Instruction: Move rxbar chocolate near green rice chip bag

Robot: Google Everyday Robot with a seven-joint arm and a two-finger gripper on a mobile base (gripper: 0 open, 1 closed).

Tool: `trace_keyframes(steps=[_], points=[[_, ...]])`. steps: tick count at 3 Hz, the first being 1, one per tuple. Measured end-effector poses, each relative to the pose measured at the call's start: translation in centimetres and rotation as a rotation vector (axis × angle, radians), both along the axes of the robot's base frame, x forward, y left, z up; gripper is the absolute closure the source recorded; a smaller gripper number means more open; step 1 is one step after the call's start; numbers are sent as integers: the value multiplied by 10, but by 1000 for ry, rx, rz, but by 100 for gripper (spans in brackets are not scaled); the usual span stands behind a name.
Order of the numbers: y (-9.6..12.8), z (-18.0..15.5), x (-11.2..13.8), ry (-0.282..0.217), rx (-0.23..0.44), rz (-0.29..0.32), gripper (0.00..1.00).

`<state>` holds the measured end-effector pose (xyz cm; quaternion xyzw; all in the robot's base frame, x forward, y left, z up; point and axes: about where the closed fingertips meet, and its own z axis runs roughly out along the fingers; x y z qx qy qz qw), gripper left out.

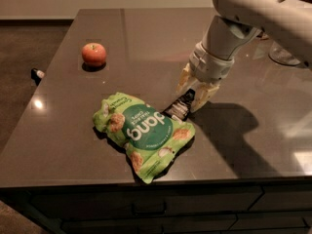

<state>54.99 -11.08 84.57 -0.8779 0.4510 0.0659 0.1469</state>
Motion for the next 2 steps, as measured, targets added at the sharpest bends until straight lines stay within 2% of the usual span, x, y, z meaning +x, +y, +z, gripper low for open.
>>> trace_keyframes(steps=[1,2], points=[[1,0,0,-1,1,1,1],[1,0,0,-2,1,1,0]])
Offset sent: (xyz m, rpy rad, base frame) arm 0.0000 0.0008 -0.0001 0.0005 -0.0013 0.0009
